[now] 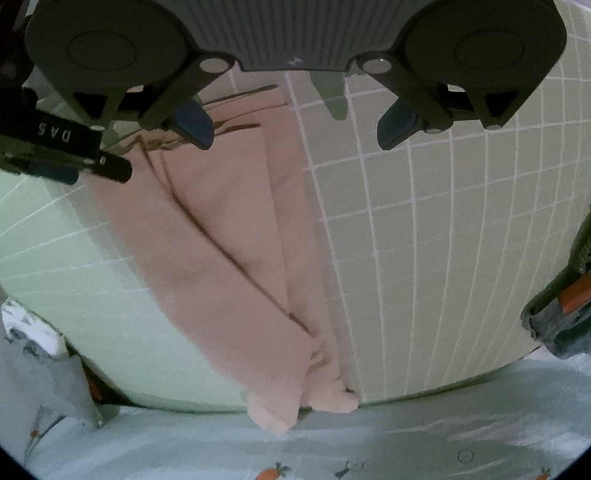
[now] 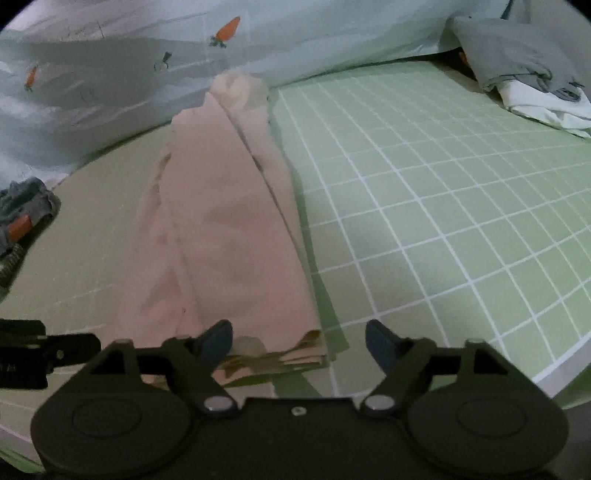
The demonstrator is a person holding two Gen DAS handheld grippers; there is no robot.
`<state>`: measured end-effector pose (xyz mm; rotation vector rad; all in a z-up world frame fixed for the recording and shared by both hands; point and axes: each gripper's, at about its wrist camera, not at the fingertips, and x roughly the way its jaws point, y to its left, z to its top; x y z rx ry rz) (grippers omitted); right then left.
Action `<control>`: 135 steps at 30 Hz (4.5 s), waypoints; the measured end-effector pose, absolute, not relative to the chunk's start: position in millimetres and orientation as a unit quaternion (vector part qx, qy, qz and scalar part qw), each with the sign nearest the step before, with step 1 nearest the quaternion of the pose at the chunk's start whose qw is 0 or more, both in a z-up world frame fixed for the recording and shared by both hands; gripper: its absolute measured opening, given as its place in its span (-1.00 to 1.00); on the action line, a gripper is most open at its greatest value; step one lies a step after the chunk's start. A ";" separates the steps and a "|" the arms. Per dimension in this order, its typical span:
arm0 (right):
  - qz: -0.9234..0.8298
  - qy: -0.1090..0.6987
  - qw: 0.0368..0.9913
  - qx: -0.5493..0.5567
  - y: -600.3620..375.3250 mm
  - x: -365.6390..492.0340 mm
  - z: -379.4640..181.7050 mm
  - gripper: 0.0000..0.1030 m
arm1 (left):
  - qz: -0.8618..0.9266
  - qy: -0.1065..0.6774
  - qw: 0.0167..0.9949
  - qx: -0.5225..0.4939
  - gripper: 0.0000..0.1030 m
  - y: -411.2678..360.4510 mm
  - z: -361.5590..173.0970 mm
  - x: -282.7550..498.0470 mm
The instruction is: Fold clothes
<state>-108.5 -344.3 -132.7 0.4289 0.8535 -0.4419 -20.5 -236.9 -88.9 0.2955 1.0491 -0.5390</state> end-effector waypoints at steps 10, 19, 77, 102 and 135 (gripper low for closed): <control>-0.181 0.427 0.874 0.142 -339.6 -81.9 -144.1 0.82 | -0.269 0.485 0.821 0.133 0.64 -258.3 -108.8 -12.4; -0.151 0.420 0.887 0.123 -341.4 -75.8 -145.2 0.60 | -0.275 0.487 0.822 0.107 0.17 -263.7 -119.0 -14.1; 0.023 0.245 0.915 0.320 -453.1 21.3 12.3 -0.71 | -0.313 0.373 0.862 -0.141 -0.67 -261.8 31.5 100.0; -0.128 0.326 0.867 0.354 -511.5 149.1 -85.0 0.15 | -0.216 0.426 0.871 -0.109 0.39 -304.3 -66.7 229.1; -0.040 0.440 0.833 0.333 -438.6 82.9 -121.9 -0.10 | -0.289 0.537 0.769 -0.189 -0.56 -265.0 -130.4 189.6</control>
